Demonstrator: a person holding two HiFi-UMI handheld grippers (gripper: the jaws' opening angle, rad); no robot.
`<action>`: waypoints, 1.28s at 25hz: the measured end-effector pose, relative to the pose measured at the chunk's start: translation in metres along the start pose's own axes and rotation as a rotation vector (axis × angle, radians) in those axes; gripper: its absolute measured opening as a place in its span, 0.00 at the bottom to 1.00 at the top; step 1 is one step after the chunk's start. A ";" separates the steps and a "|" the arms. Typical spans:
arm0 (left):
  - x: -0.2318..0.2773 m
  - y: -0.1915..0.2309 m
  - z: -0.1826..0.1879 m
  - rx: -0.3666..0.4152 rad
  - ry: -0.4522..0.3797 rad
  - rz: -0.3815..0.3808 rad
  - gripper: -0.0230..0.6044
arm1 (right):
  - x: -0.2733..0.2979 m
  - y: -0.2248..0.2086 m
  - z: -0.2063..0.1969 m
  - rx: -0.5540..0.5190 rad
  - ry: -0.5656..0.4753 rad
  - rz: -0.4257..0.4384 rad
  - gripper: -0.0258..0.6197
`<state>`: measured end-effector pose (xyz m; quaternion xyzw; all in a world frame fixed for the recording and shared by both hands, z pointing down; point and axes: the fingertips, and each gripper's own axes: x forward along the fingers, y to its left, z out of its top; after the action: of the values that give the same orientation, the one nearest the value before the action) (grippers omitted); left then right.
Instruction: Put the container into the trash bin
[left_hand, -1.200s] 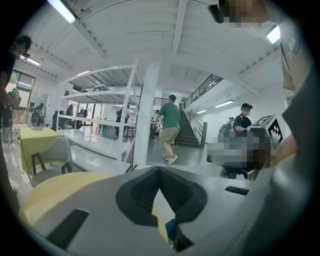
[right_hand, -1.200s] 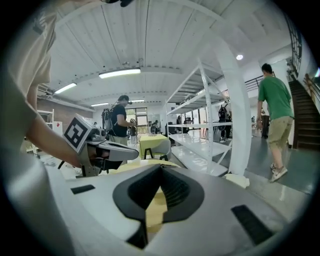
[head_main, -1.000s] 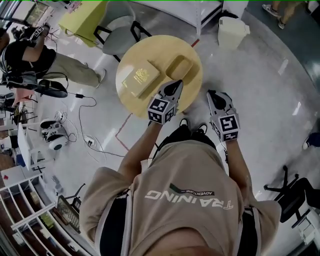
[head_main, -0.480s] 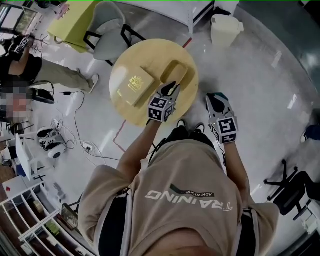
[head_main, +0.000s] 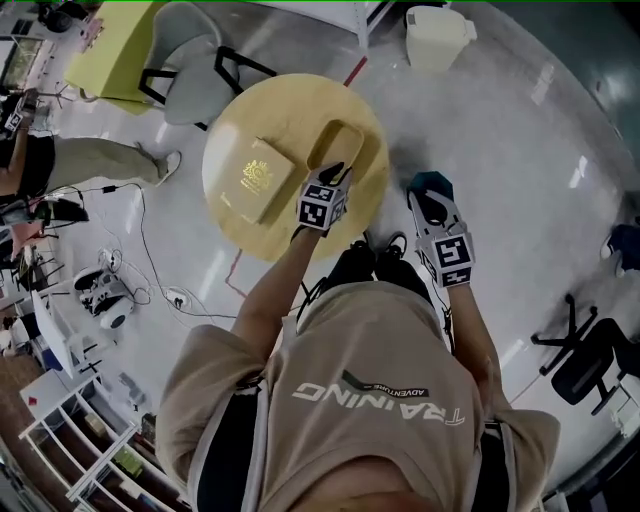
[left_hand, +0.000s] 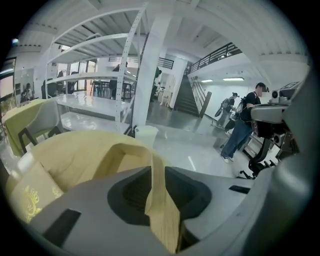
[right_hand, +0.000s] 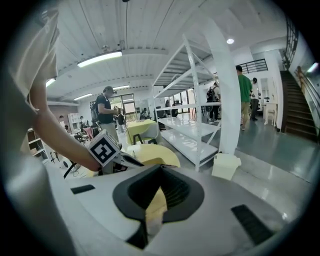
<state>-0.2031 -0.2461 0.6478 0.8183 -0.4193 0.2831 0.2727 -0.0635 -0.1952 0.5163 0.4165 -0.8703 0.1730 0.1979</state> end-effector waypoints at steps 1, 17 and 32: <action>0.005 0.002 -0.001 0.002 0.011 -0.002 0.17 | 0.002 -0.002 -0.003 0.003 0.007 -0.001 0.05; 0.047 0.014 -0.042 0.022 0.240 0.027 0.13 | 0.017 -0.016 -0.009 0.044 0.038 -0.016 0.05; 0.040 0.013 -0.040 0.116 0.263 0.021 0.07 | 0.004 -0.015 -0.017 0.092 0.026 -0.058 0.04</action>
<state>-0.2043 -0.2468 0.7054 0.7841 -0.3718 0.4143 0.2745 -0.0503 -0.1985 0.5347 0.4480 -0.8463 0.2124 0.1948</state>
